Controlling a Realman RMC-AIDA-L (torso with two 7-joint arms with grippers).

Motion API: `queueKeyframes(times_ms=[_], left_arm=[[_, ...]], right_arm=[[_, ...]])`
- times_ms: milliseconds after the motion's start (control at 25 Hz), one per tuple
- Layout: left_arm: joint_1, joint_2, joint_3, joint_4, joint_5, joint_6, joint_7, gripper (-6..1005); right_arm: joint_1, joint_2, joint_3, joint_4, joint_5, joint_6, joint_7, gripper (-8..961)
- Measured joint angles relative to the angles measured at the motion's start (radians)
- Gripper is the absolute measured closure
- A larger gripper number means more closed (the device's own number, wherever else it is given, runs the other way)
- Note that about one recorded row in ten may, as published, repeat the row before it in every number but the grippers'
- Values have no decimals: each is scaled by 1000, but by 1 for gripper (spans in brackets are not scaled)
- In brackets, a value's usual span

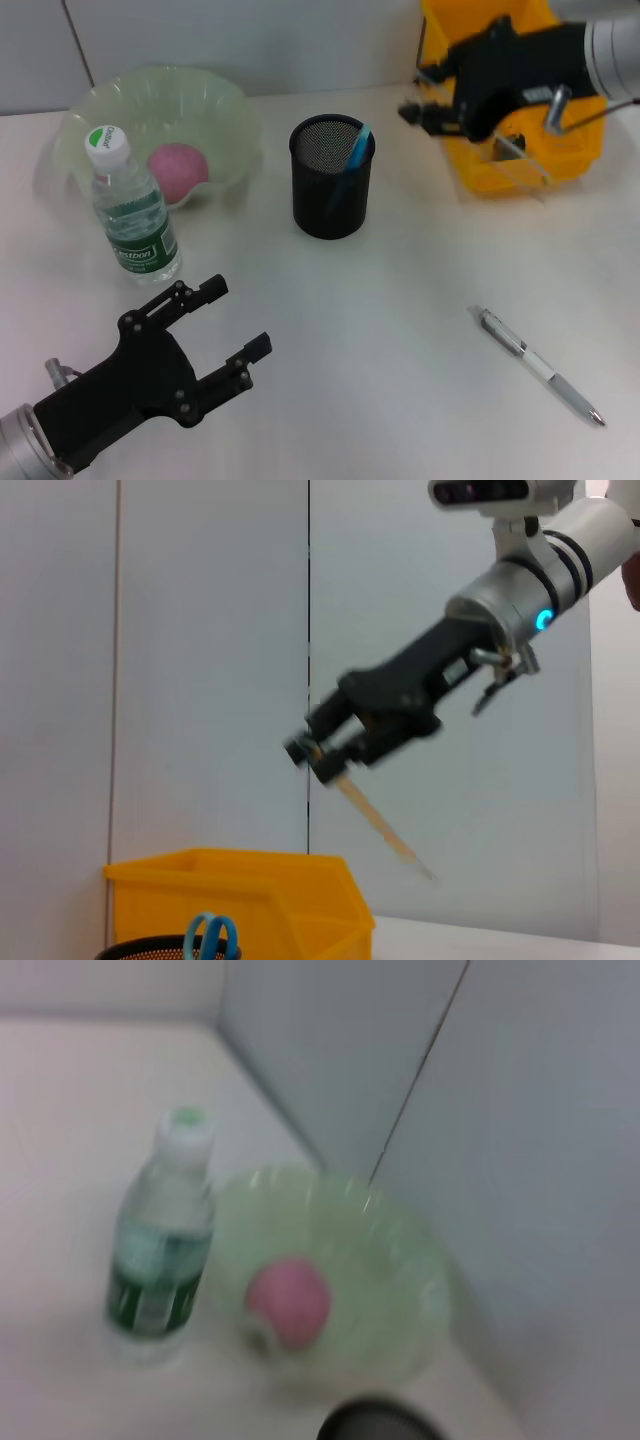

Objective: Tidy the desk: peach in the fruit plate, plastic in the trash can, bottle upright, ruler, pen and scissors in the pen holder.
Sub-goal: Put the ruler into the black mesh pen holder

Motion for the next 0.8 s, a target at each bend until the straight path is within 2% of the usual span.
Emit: queueKeyframes(times_ms=[240, 360, 560, 760, 800], left_arm=[[-2, -1, 0, -1, 0, 3, 0, 261], [-2, -2, 2, -2, 0, 3, 0, 261], [-4, -2, 4, -2, 0, 3, 0, 261], [-5, -2, 6, -2, 0, 3, 0, 261], [-6, -2, 7, -2, 1, 2, 0, 261]], right_arm=[[-39, 2, -11, 22, 160, 172, -111, 560], [-72, 2, -39, 59, 273, 276, -199, 558], [-82, 1, -48, 161, 459, 375, -348, 554], [-81, 2, -50, 305, 747, 413, -594, 550], [-76, 2, -54, 375, 863, 417, -700, 549]])
